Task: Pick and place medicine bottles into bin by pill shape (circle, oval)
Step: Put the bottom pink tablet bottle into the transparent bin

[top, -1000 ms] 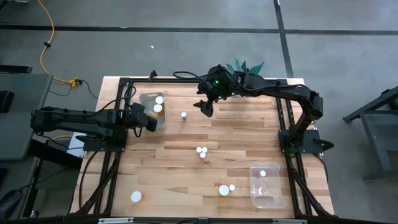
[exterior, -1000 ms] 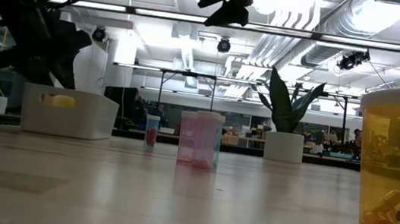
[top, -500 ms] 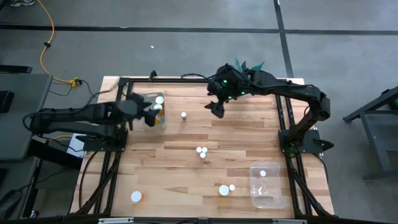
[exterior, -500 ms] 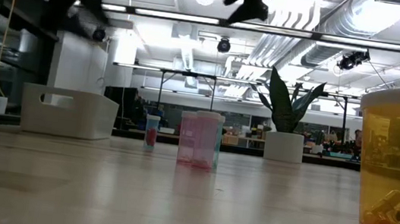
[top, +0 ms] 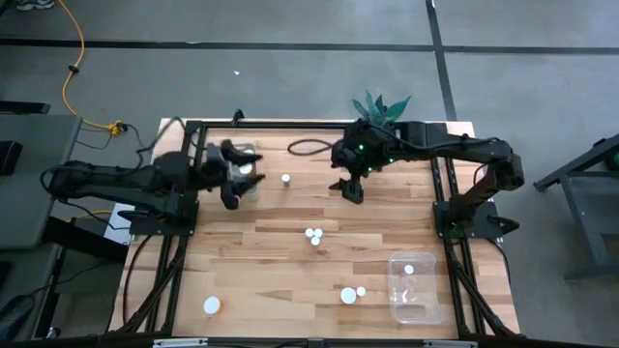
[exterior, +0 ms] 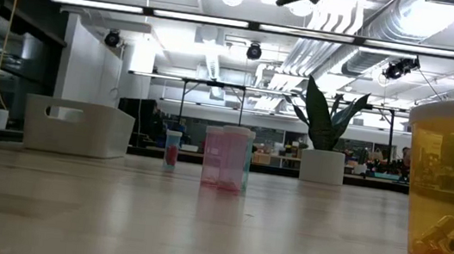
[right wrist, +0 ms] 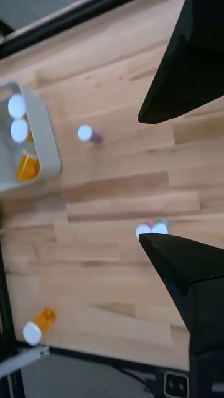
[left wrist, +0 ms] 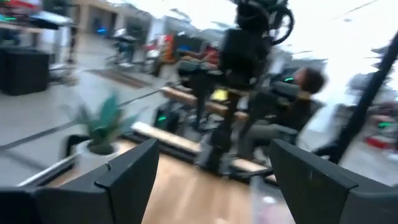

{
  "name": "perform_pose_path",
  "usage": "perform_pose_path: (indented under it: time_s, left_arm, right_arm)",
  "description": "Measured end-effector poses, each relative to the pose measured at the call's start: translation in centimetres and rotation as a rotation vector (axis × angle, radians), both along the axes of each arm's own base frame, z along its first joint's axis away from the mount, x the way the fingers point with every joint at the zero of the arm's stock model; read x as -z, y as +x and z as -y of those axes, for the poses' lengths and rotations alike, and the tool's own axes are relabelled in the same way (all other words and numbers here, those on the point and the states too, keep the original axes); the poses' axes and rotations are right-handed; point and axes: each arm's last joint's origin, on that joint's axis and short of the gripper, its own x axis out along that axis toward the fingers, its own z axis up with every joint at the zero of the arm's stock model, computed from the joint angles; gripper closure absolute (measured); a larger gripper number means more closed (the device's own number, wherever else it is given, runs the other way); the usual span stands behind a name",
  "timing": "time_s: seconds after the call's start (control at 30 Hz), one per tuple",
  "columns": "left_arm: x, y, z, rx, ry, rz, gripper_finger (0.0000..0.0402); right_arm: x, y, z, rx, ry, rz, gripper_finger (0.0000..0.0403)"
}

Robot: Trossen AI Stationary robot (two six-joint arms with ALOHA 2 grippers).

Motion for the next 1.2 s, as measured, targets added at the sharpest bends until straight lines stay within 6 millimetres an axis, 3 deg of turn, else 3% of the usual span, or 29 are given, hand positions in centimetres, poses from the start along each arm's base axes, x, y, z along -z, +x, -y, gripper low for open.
perform_pose_path:
  time_s: [0.1, 0.17, 0.3, 0.43, 0.57, 0.73, 1.2]
  left_arm:
    - [1.0, 1.2, 0.5, 0.050, -0.022, 0.064, 0.0108]
    - [1.6, 1.8, 0.8, 0.062, -0.042, 0.068, 0.0108]
    - [1.6, 2.2, 1.0, 0.067, -0.044, 0.088, 0.0108]
    - [1.6, 2.2, 1.0, 0.060, 0.015, 0.066, 0.0108]
    - [1.6, 2.2, 1.0, 0.051, 0.086, 0.045, 0.0108]
    - [1.6, 2.2, 0.9, 0.042, 0.080, 0.046, 0.0108]
    - [1.6, 2.2, 0.9, 0.041, 0.080, 0.046, 0.0108]
  right_arm:
    - [0.5, 0.0, -1.1, -0.012, -0.007, 0.002, 0.0107]
    - [2.2, -0.8, -1.9, -0.005, 0.006, -0.014, 0.0107]
    - [6.0, -4.8, -2.7, 0.109, 0.088, 0.008, 0.0107]
    - [7.6, -8.5, -3.4, 0.223, 0.230, 0.246, 0.0107]
    - [8.4, -10.3, -4.2, 0.262, 0.310, 0.539, 0.0107]
    - [9.5, -10.9, -4.5, 0.244, 0.230, 0.721, 0.0107]
    - [9.9, -10.7, -4.6, 0.120, 0.007, 0.704, 0.0107]
